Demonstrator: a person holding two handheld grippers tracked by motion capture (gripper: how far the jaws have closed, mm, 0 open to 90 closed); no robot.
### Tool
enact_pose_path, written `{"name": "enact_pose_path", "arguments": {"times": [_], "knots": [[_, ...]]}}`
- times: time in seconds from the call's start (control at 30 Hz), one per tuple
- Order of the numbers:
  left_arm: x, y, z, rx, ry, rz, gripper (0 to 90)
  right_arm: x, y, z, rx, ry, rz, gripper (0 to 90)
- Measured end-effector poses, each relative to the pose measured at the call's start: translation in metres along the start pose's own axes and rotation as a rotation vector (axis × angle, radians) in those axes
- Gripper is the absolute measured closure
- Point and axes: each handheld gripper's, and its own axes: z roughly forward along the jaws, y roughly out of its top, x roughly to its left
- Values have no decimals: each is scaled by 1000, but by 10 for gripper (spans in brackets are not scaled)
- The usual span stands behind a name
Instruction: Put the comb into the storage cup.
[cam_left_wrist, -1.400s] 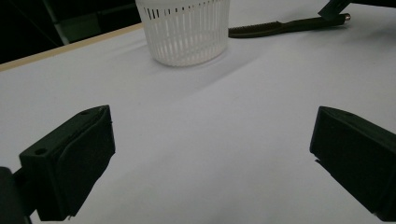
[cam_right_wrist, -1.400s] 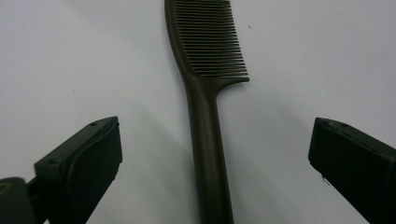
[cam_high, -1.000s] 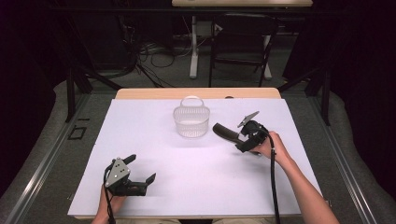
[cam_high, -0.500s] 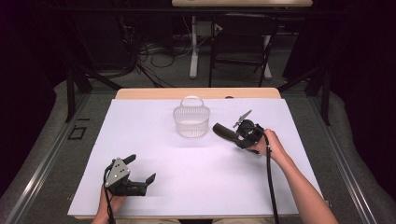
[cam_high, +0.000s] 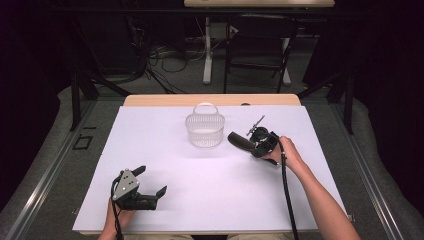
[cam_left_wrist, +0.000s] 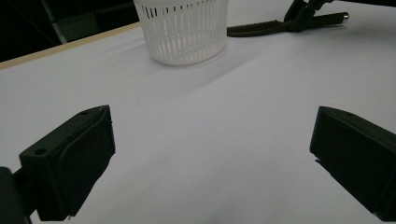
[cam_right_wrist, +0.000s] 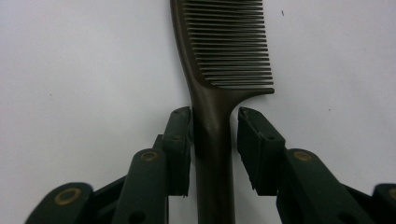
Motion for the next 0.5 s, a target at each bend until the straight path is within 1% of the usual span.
{"name": "enact_pose_path", "arguments": {"times": [0.07, 0.17, 0.33, 0.37, 0.4, 0.43, 0.47, 0.5], "knots": [[0, 0, 0, 0, 1, 0, 1, -1, 1, 0, 1, 6, -4, 672], [0, 0, 0, 1, 1, 2, 1, -1, 1, 0, 9, 10, 3, 686], [0, 0, 0, 0, 2, 2, 1, -3, 1, 0, 16, 25, 27, 712], [0, 0, 0, 0, 1, 0, 1, -4, 1, 1, 6, 31, 25, 715], [0, 0, 0, -2, 2, 0, 1, -4, 1, 1, 12, 34, 42, 717], [0, 0, 0, -2, 2, 0, 1, -4, 0, 1, 2, 36, 46, 718], [0, 0, 0, -2, 2, 0, 2, -4, 0, 0, 3, 38, 47, 718], [0, 0, 0, -1, 2, -1, 1, -4, -1, 1, -4, 42, 59, 719]]}}
